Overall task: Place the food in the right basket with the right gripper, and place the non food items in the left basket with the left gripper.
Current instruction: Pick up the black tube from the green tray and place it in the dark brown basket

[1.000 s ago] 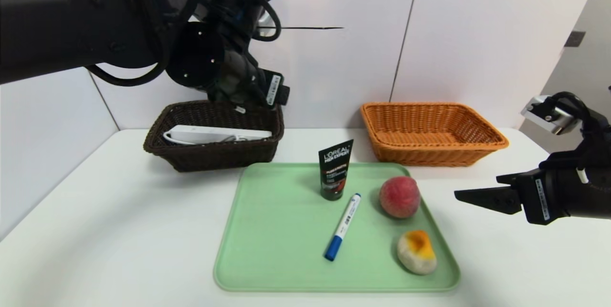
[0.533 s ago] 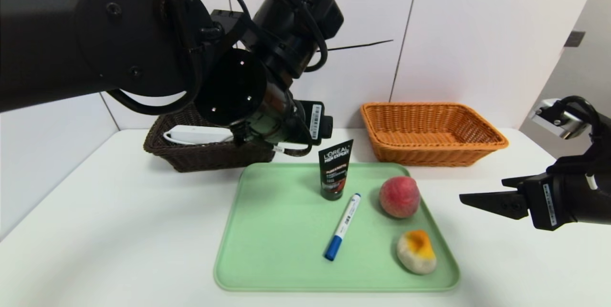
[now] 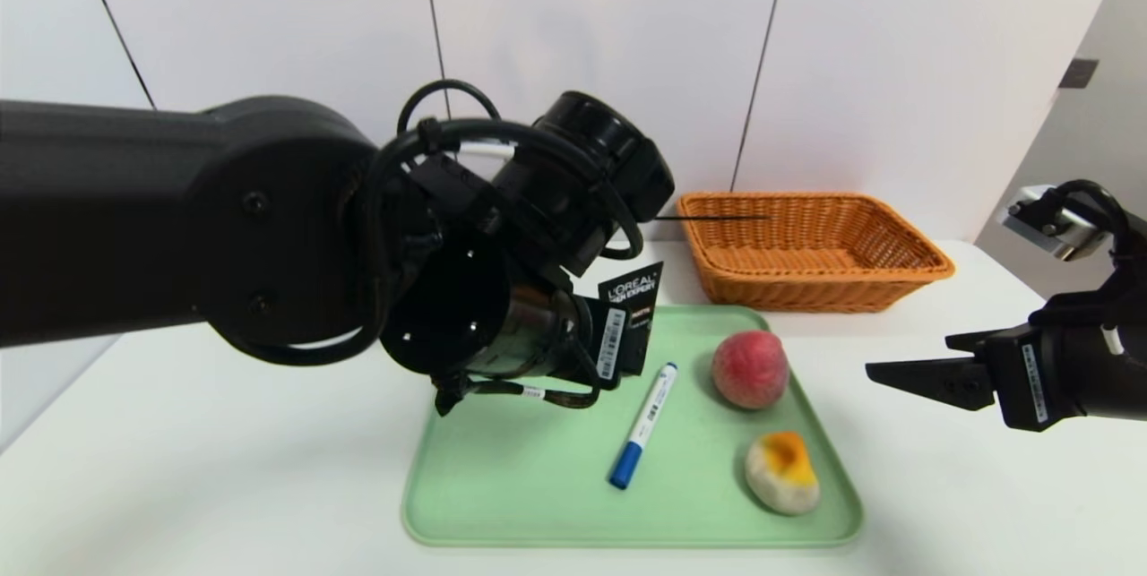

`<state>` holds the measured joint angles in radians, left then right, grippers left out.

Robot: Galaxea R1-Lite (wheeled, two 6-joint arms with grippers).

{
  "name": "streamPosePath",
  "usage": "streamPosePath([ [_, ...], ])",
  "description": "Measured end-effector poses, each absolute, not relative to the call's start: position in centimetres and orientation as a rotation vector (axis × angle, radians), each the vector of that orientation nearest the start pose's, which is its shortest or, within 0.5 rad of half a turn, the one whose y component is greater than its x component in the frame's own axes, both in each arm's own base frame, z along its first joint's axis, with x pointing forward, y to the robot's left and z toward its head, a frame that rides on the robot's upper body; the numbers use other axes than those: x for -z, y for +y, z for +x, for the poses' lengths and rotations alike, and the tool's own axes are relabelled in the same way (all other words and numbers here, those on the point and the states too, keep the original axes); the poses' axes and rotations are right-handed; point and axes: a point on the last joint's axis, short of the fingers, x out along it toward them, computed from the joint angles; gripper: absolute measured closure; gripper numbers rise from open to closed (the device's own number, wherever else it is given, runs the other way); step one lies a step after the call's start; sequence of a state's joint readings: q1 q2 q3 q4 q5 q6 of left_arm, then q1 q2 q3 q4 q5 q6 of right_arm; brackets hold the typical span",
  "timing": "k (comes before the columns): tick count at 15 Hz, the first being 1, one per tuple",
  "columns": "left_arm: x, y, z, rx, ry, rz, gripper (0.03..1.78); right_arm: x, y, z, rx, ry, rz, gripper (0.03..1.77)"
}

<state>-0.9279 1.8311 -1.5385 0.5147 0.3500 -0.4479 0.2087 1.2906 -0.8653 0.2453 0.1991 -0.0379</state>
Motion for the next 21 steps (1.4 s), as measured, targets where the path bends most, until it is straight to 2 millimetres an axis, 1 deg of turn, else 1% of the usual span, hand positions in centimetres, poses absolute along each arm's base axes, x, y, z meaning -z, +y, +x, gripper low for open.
streamPosePath([
  [4, -21.0, -26.3, 20.3, 0.579, 0.686, 0.110, 0.12, -21.8, 4.1, 18.5, -0.391, 0.682, -0.036, 0.09],
  [6, -20.3, -26.2, 20.3, 0.696, 0.619, 0.107, 0.12, -21.6, 4.0, 18.5, -0.384, 0.690, -0.035, 0.09],
  [7, -20.1, -26.2, 20.7, 0.740, 0.578, 0.093, 0.12, -21.6, 4.0, 18.6, -0.382, 0.693, -0.034, 0.09],
  [9, -19.7, -26.2, 21.7, 0.745, 0.529, 0.070, 0.12, -21.5, 3.9, 18.6, -0.375, 0.697, -0.033, 0.09],
  [14, -17.9, -25.9, 25.6, 0.707, 0.446, 0.013, 0.12, -21.6, 3.8, 18.6, -0.371, 0.693, -0.035, 0.09],
  [17, -16.6, -26.0, 27.0, 0.709, 0.443, 0.020, 0.12, -21.6, 3.8, 18.6, -0.372, 0.691, -0.035, 0.09],
  [21, -15.7, -27.2, 28.4, 0.738, 0.383, -0.004, 0.12, -21.6, 3.8, 18.6, -0.370, 0.693, -0.037, 0.09],
])
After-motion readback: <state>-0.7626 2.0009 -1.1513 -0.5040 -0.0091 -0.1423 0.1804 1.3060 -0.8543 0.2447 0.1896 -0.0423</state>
